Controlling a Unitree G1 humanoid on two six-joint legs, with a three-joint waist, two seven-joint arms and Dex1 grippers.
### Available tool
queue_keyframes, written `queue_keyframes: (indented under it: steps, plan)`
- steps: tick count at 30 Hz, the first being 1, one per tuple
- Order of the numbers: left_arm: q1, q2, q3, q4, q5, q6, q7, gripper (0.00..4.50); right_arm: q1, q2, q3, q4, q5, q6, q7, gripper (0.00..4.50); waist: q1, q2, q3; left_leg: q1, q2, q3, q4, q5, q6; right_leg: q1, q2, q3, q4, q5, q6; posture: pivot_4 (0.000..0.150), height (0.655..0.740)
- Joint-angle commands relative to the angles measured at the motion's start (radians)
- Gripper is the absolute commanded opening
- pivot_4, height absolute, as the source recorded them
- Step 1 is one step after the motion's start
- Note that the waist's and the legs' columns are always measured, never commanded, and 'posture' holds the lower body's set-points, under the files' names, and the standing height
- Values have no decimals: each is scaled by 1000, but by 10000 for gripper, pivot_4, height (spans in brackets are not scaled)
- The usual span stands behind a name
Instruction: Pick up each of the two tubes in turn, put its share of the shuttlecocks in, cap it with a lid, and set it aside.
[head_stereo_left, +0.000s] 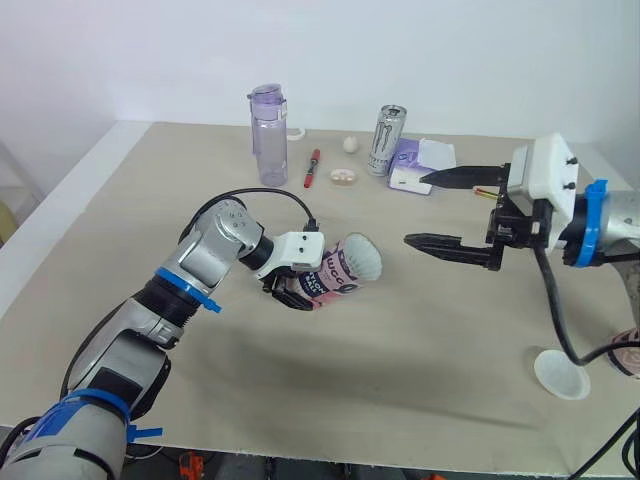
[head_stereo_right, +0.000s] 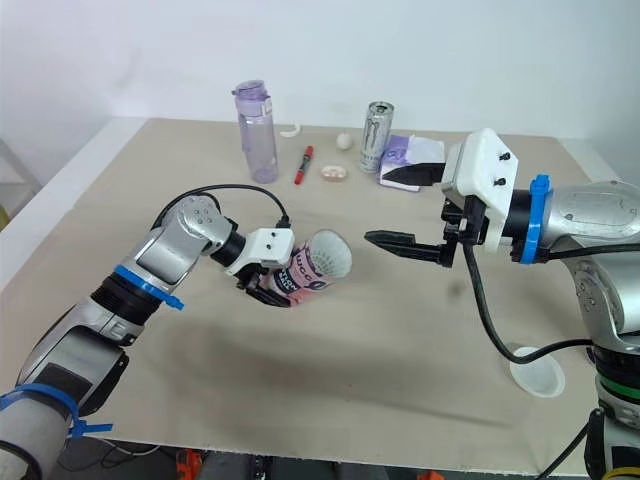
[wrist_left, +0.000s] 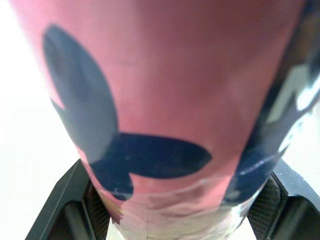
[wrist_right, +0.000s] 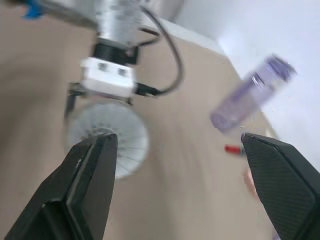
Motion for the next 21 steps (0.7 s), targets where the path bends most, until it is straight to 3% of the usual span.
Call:
queue_keyframes:
  steps: [1,2,3,4,7,8,21]
  plan:
    - [-2,-18,-28,-13,6,-5,2,30636,-137,-3,134,3,-38,47,38,29063,-3,1,0,0,0,0,0,0,0,0,0,0,0,0,0,1500,7400]
    - [-3,-18,-28,-9,7,-7,2,30636,-157,3,161,4,-49,50,47,22069,-2,1,0,0,0,1,0,0,0,-1,0,0,0,0,0,1500,7400]
    - [-3,-18,-29,-6,8,-10,1,30636,-176,7,188,11,-63,46,60,20926,0,1,0,0,0,0,0,0,0,-1,1,-1,0,-1,1,1500,7400]
    - [-2,-17,-30,-4,10,-14,-1,30636,-199,12,221,20,-82,37,74,13220,0,1,0,0,0,0,0,0,0,-1,1,-1,0,-3,4,1500,7400]
    - [-2,-19,-33,3,13,-19,-2,30636,-264,29,328,62,-160,-4,134,5412,0,1,0,-1,0,0,0,0,0,-2,0,0,0,-3,4,1500,7400]
    - [-4,-22,-33,6,14,-19,-2,30636,-284,36,359,77,-186,-16,151,309,0,1,0,-1,0,0,0,0,0,-2,0,0,0,-3,4,1500,7400]
    - [-13,-31,-31,22,20,-25,1,30636,-434,198,663,258,-469,-96,279,309,3,1,0,-2,-1,0,2,0,0,-2,-1,-1,1,-2,4,1500,7400]
